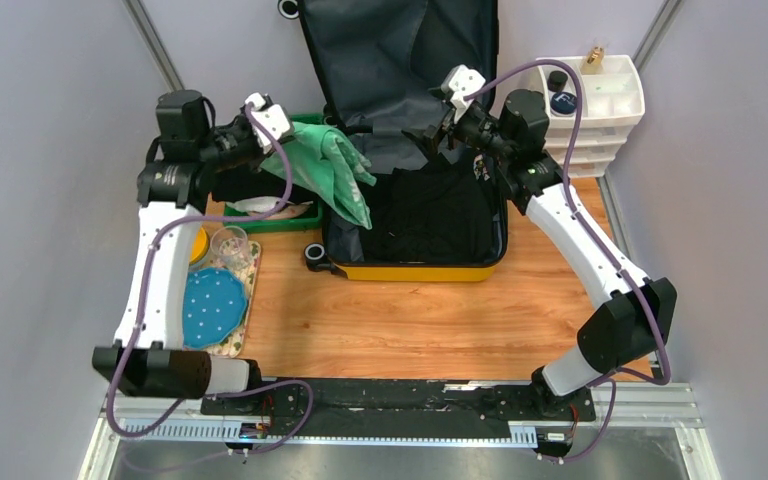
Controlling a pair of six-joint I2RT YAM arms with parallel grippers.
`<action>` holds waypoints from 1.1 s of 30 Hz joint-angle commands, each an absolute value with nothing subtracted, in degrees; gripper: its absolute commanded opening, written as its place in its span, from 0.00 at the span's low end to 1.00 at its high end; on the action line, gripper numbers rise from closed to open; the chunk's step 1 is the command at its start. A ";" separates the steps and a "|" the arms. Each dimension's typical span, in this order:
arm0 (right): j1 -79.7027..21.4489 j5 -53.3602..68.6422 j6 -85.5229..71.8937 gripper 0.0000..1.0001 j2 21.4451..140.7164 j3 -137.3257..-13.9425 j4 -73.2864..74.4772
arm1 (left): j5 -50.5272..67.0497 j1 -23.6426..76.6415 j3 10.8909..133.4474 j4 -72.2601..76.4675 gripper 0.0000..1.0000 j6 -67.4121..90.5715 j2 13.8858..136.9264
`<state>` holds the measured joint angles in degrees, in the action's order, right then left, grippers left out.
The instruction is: Open, take out, and arrange the luggage
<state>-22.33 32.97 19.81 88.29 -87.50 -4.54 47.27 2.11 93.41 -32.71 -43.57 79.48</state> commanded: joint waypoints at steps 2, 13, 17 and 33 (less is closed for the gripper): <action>-21.97 33.04 19.86 0.96 87.01 -87.81 -4.57 | 34.56 1.49 95.81 -44.02 0.00 -57.39 70.24; -22.06 35.86 17.67 0.97 88.94 -88.86 -5.01 | 15.75 1.41 84.03 -35.43 0.00 -60.82 65.47; -22.06 34.98 18.81 0.98 88.59 -88.42 -4.31 | 10.11 1.15 84.37 -31.56 0.00 -61.52 69.51; -21.97 31.91 20.65 0.98 88.86 -88.15 -2.81 | 15.64 -1.85 90.43 -20.31 0.00 -65.39 86.12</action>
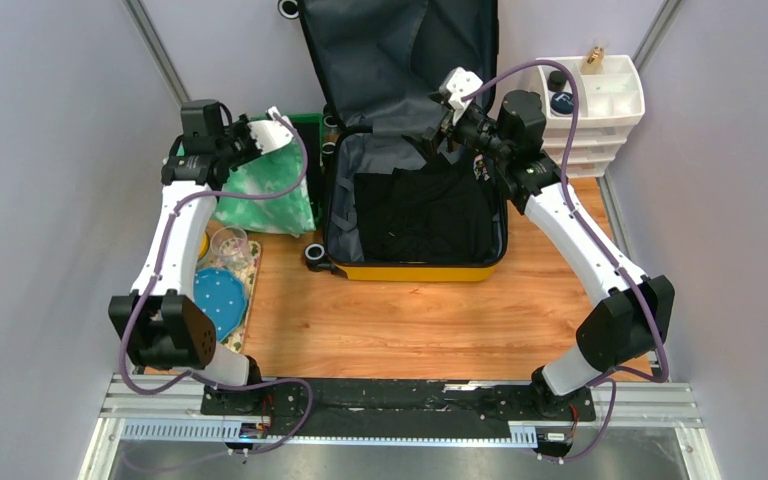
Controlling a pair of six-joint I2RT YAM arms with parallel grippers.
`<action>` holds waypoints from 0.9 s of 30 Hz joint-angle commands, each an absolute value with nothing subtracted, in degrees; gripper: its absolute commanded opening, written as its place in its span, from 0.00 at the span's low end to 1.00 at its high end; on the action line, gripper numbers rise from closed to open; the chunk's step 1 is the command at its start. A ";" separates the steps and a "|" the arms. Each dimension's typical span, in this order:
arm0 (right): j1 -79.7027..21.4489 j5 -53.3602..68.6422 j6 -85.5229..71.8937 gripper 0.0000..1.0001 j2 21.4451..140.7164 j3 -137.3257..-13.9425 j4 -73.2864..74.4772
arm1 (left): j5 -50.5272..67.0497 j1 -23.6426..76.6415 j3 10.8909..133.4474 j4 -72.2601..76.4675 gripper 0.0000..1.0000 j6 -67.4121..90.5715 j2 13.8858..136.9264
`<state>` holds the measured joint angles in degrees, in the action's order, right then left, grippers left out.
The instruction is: Open, take out, and arrange the luggage
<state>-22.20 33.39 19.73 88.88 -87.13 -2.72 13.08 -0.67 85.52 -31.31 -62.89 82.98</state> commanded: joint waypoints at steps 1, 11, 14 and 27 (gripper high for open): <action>-21.97 31.47 20.74 0.98 89.03 -88.24 -2.64 | 16.69 -1.85 91.74 -19.78 0.00 -65.39 88.66; -21.71 27.51 21.88 0.98 90.18 -89.30 -0.71 | 24.26 -1.93 97.55 -9.15 0.00 -65.92 104.05; -21.45 26.54 21.97 0.98 90.70 -89.73 -0.26 | 24.26 -1.93 101.24 -6.17 0.00 -66.36 109.50; -21.01 23.91 20.13 0.99 93.34 -92.28 6.32 | 23.92 -2.02 105.02 3.86 0.75 -59.52 120.15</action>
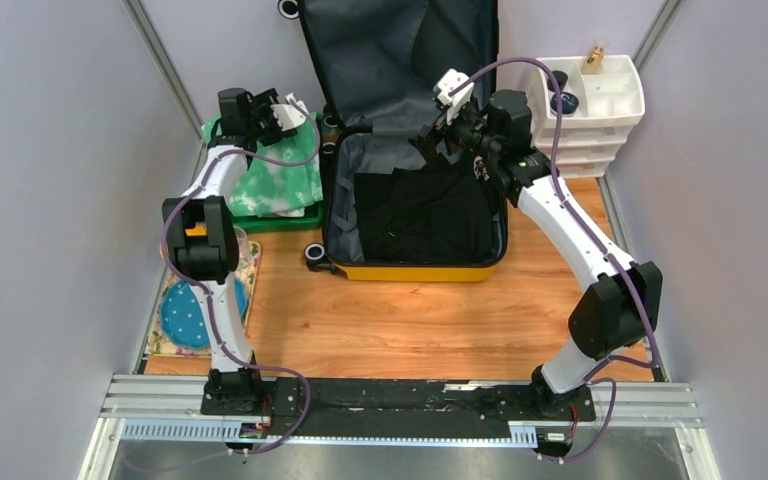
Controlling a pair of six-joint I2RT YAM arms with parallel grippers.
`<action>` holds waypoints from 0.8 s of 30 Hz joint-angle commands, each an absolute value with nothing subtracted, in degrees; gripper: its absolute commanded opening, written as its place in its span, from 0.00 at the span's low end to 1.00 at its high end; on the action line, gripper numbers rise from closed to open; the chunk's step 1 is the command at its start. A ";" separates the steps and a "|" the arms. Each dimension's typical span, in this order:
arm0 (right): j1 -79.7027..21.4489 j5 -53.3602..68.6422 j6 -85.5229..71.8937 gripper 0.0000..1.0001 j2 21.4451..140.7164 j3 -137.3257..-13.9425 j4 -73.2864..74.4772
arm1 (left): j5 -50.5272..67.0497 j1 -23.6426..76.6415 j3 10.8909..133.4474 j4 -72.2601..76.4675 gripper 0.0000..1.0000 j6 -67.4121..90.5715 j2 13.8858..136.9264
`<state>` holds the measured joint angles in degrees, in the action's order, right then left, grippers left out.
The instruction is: Open, take out, and arrange the luggage
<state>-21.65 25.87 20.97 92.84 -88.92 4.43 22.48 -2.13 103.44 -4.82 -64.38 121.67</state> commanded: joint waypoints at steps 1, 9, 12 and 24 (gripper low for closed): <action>-21.09 23.56 19.87 0.99 93.60 -93.07 7.89 | 23.47 -2.28 105.55 3.78 0.75 -58.46 119.54; -17.05 27.33 18.89 0.96 102.81 -105.72 33.72 | 22.67 -4.31 113.03 -8.77 0.79 -41.51 112.25; -16.96 26.90 21.53 0.93 106.68 -109.16 45.50 | 28.79 -4.31 110.58 -15.80 0.79 -36.68 106.89; -21.96 38.68 31.53 0.83 109.94 -101.78 53.70 | 53.08 -2.73 82.56 -15.83 0.74 -14.15 91.16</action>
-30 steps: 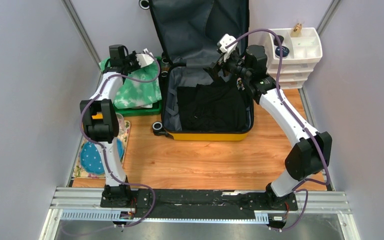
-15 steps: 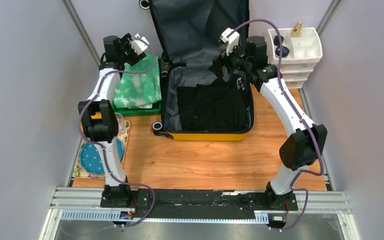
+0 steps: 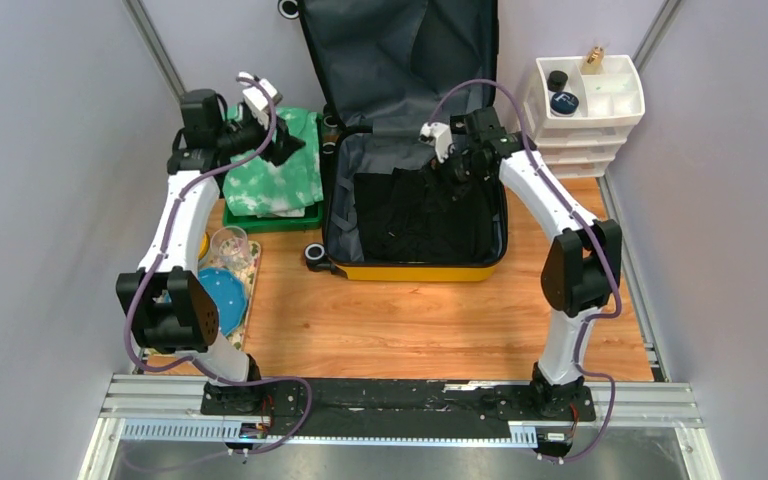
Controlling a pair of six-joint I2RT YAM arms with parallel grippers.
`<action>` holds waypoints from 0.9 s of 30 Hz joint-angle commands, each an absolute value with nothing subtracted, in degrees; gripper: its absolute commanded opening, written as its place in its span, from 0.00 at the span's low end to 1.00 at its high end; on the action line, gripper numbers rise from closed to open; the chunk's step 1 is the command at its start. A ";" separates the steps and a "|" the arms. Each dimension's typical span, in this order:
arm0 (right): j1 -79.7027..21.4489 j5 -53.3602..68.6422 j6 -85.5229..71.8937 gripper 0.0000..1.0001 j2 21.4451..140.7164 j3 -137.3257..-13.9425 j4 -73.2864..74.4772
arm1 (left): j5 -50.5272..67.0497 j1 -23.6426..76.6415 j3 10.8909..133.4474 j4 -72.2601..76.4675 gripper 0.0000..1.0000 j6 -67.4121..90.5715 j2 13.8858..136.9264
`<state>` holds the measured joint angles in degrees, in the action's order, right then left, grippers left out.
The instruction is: Open, take out, and arrange the luggage
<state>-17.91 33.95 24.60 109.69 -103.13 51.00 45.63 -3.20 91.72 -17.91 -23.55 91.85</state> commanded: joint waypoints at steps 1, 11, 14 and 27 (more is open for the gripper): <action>-22.76 37.19 32.34 0.83 110.73 -101.52 53.79 | 53.00 -2.46 81.40 -14.34 0.75 -14.32 90.71; -27.07 33.93 38.49 0.90 120.85 -104.68 57.56 | 53.61 -0.70 78.49 -15.91 0.75 -19.51 89.74; -28.30 32.88 40.16 0.86 120.85 -102.75 56.34 | 53.79 -0.70 77.44 -15.21 0.75 -19.51 89.47; -23.04 27.25 28.84 0.00 116.55 -113.29 48.70 | 56.42 1.40 73.92 -14.85 0.68 -24.78 89.38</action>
<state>-27.14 28.75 34.92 121.78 -107.94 55.00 53.74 -0.27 75.07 -16.25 -20.69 91.44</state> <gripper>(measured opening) 0.039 0.682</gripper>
